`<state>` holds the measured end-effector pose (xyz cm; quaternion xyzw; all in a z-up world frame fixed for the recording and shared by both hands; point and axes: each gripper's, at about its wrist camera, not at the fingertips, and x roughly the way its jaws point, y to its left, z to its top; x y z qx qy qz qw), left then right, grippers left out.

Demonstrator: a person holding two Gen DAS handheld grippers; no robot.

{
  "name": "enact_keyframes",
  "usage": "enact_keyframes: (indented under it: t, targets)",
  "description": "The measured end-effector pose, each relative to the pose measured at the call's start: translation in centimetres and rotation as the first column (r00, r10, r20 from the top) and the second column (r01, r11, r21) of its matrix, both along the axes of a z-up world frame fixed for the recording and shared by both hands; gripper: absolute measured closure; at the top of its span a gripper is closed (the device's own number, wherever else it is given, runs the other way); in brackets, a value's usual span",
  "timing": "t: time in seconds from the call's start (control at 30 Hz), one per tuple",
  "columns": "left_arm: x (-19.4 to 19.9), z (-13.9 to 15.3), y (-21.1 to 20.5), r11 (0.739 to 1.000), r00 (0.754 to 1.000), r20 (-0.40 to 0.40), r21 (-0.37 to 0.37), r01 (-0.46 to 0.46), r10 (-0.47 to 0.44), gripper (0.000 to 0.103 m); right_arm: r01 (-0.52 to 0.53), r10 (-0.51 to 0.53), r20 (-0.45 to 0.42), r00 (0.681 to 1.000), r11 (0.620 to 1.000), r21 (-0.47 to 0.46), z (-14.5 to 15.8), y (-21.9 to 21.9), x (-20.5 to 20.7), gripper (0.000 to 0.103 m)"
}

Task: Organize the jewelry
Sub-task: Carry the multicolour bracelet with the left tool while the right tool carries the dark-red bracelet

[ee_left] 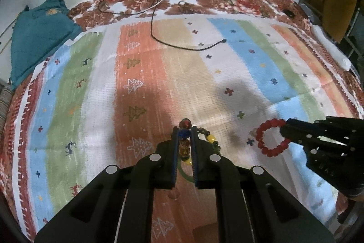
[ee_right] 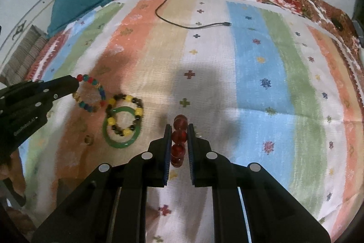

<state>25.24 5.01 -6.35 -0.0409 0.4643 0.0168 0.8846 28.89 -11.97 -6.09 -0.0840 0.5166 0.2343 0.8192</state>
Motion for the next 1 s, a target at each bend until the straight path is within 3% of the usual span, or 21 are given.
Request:
enact_keyframes:
  t: [0.33,0.67,1.0]
  targets:
    - [-2.6,2.8,0.0,0.998,1.000,0.016,-0.059,-0.008,0.009,0.094,-0.020,0.019,0.054,0.998,0.999,0.025,2.3,0.3,-2.3,0.089]
    - [-5.1,4.8,-0.7,0.997,0.999,0.048,-0.079,0.006,-0.002,0.094,-0.028,0.020,0.096,0.995,0.996,0.084,5.0,-0.6,-4.8,0.089]
    - [-8.8,6.9,-2.4,0.996,0.994,0.101,-0.073,0.051,-0.043,0.094,-0.040,0.031,0.111,0.993,0.996,0.086,5.6,-1.0,-6.7,0.089]
